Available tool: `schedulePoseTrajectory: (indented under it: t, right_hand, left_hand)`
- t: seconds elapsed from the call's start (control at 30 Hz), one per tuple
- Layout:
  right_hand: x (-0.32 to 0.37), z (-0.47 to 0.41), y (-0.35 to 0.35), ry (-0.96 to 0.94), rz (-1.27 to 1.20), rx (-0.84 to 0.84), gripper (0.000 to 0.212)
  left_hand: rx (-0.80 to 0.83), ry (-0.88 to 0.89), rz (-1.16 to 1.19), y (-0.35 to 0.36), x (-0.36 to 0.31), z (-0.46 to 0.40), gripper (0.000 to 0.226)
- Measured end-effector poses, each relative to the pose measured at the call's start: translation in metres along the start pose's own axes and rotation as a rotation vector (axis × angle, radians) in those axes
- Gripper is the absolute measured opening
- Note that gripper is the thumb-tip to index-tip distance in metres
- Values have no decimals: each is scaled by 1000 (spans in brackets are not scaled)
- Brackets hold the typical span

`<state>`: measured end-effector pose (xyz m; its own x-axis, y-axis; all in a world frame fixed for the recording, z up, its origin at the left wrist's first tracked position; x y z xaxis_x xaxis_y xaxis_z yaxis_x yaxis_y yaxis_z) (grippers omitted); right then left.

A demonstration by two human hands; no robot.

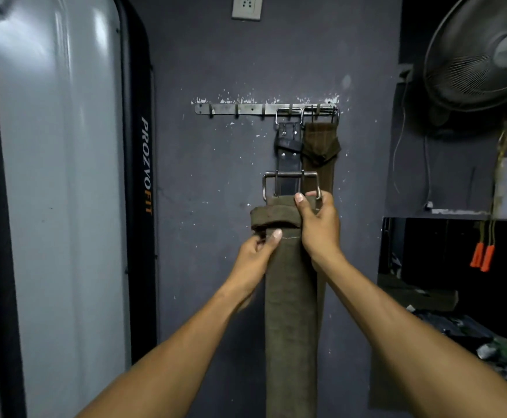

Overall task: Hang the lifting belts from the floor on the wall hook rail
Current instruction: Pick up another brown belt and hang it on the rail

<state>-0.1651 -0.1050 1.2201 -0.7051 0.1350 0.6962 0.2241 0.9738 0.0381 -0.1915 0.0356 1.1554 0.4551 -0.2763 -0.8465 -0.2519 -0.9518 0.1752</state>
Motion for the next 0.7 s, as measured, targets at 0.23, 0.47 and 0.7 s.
schedulePoseTrajectory:
  t: [0.23,0.47,0.7]
  right_hand:
    - [5,0,4,15,8,-40,28]
    - [19,-3,12,12,-33,-7,23]
    - [42,-10,15,-4,-38,5,22]
  left_hand:
    - [0,38,29,4,13,14,24]
    - [0,-207,111,-8,85,66,45]
    - [144,-394,-33,-25,143,109,64]
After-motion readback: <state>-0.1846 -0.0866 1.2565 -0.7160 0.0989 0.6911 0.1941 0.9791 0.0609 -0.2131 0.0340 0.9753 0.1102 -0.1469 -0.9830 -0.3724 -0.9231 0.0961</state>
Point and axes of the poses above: each hand's wrist, its own z-axis away from the middle knuckle, its own y-axis out of the palm, x = y × z, the point moved 4 cm from there along -z, towards the middle knuckle, and after that the axes turned 6 degrees about x, right-handed, at the moved point
